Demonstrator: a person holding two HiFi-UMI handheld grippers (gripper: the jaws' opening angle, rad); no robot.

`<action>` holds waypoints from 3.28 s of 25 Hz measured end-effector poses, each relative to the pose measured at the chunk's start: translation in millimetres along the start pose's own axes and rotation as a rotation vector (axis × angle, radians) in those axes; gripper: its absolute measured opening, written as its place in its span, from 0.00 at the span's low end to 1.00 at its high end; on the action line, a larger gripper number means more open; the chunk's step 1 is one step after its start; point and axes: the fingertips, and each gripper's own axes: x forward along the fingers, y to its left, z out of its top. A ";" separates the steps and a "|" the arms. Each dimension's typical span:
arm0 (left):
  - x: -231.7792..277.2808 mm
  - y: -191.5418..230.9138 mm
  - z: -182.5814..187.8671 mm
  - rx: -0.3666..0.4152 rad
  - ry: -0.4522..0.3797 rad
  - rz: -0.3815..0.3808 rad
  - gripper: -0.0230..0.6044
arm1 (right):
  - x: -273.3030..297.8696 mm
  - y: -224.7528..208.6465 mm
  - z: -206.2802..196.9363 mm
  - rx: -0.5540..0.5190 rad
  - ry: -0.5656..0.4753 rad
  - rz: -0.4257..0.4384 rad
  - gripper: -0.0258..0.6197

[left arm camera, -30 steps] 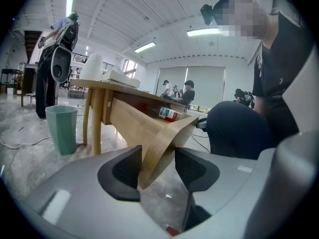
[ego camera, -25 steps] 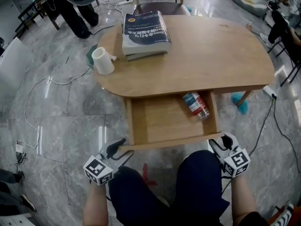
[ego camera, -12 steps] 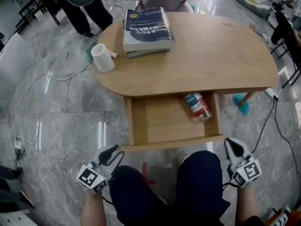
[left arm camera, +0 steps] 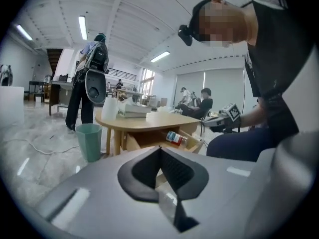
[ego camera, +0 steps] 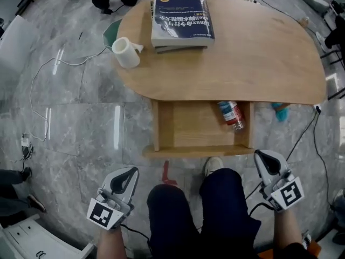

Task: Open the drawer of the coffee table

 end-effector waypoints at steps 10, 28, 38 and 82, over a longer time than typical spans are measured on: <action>-74.7 -78.6 209.8 -0.138 0.056 0.000 0.05 | -71.9 50.2 226.1 0.023 0.075 0.159 0.04; -173.1 -226.0 440.6 -0.183 0.009 -0.139 0.05 | -217.7 181.2 455.7 0.089 -0.100 0.209 0.04; -220.9 -291.5 430.3 -0.177 -0.009 -0.246 0.05 | -298.5 238.3 437.9 0.105 -0.119 0.118 0.04; -162.6 -523.5 436.8 -0.239 -0.055 -0.004 0.04 | -470.8 193.2 370.7 -0.058 -0.070 0.528 0.04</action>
